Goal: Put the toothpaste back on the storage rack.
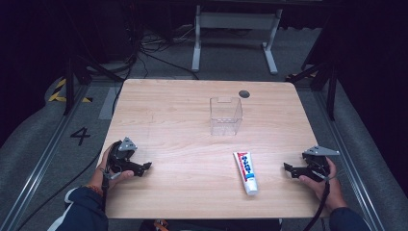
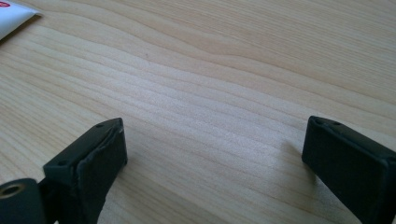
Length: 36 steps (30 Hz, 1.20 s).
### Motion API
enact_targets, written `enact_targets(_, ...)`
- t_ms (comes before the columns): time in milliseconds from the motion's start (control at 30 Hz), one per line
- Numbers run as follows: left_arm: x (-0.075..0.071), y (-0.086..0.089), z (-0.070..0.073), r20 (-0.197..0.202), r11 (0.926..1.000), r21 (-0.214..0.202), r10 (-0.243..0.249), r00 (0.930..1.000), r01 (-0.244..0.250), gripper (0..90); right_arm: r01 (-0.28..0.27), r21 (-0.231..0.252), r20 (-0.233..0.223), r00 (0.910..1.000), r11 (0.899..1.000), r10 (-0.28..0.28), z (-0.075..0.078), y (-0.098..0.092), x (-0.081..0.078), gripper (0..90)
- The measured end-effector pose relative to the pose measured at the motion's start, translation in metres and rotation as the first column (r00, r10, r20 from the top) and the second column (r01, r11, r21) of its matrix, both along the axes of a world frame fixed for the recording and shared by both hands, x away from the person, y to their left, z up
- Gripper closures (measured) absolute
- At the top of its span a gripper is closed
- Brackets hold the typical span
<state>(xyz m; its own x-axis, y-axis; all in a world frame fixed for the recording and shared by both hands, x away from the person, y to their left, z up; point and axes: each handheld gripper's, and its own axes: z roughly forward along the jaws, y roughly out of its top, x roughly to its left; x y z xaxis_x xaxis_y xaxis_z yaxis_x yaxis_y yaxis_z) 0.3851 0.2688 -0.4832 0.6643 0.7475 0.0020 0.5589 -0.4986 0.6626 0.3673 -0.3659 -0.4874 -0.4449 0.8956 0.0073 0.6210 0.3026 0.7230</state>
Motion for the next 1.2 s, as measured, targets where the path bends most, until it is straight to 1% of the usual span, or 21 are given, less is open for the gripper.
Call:
enact_targets(200, -0.001, 0.0, 0.0, -0.001, 1.0, -0.003, 0.006, 1.0, -0.006, 0.2, 0.002, -0.001, -0.001, 1.0, 1.0, -0.002, 0.0, 0.0, 0.0, 6.4)
enact_targets(233, -0.001, -0.001, 0.0, -0.011, 0.9999, -0.007, 0.01, 0.9999, -0.01, 0.3, 0.003, -0.001, -0.001, 1.0, 1.0, -0.003, 0.0, 0.0, 0.0, 6.3)
enact_targets(300, -0.001, -0.001, 0.0, -0.009, 0.9999, -0.008, 0.011, 0.9999, -0.011, 0.3, 0.009, -0.001, -0.002, 1.0, 1.0, -0.009, 0.0, 0.0, 0.0, 6.1)
enact_targets(333, -0.001, 0.0, 0.0, -0.001, 1.0, -0.003, 0.007, 1.0, -0.007, 0.3, 0.012, -0.001, -0.002, 0.9999, 1.0, -0.012, 0.0, 0.0, 0.0, 6.1)
enact_targets(567, 0.0, 0.0, 0.0, 0.001, 1.0, 0.001, -0.003, 1.0, 0.003, 0.3, 0.02, -0.007, -0.009, 0.9998, 1.0, -0.02, 0.001, 0.0, -0.001, 6.1)
enact_targets(600, 0.0, 0.0, 0.0, 0.001, 1.0, 0.001, -0.003, 1.0, 0.003, 0.3, 0.023, -0.012, -0.016, 0.9996, 1.0, -0.023, 0.001, 0.0, -0.001, 6.1)
enact_targets(633, -0.001, -0.001, 0.0, -0.01, 1.0, -0.008, 0.003, 0.9999, -0.003, 0.4, 0.023, -0.017, -0.029, 0.9993, 1.0, -0.024, 0.003, 0.001, -0.001, 6.1)
enact_targets(733, -0.001, -0.001, 0.0, -0.01, 1.0, -0.008, 0.003, 0.9999, -0.004, 0.4, 0.024, -0.028, -0.052, 0.9983, 0.999, -0.026, 0.005, 0.001, -0.002, 6.1)
enact_targets(867, -0.001, -0.001, 0.0, -0.018, 0.9999, -0.014, 0.004, 0.9998, -0.004, 0.4, 0.015, -0.039, -0.072, 0.9973, 0.999, -0.018, 0.006, 0.001, -0.003, 6.2)
enact_targets(933, -0.001, -0.001, 0.0, -0.018, 0.9999, -0.015, 0.003, 0.9998, -0.003, 0.4, 0.007, -0.042, -0.073, 0.9973, 0.999, -0.01, 0.007, 0.001, -0.005, 9.8)
enact_targets(967, 0.0, 0.0, 0.0, -0.004, 1.0, -0.002, 0.0, 1.0, 0.0, 0.4, -0.004, -0.037, -0.071, 0.9975, 0.999, 0.001, 0.008, 0.001, -0.006, 12.3)
enact_targets(1033, 0.0, -0.001, 0.0, -0.004, 1.0, -0.005, 0.0, 1.0, 0.0, 0.4, -0.008, -0.039, -0.074, 0.9973, 0.999, 0.005, 0.009, 0.002, -0.007, 15.3)
enact_targets(1100, 0.0, -0.001, 0.0, -0.004, 1.0, -0.005, 0.0, 1.0, 0.0, 0.4, -0.023, -0.039, -0.081, 0.9965, 0.999, 0.02, 0.01, 0.003, -0.008, 16.2)
enact_targets(1200, 0.0, 0.0, 0.0, -0.004, 1.0, -0.005, -0.001, 1.0, 0.001, 0.4, -0.04, -0.053, -0.088, 0.9955, 0.998, 0.035, 0.012, 0.004, -0.009, 16.8)
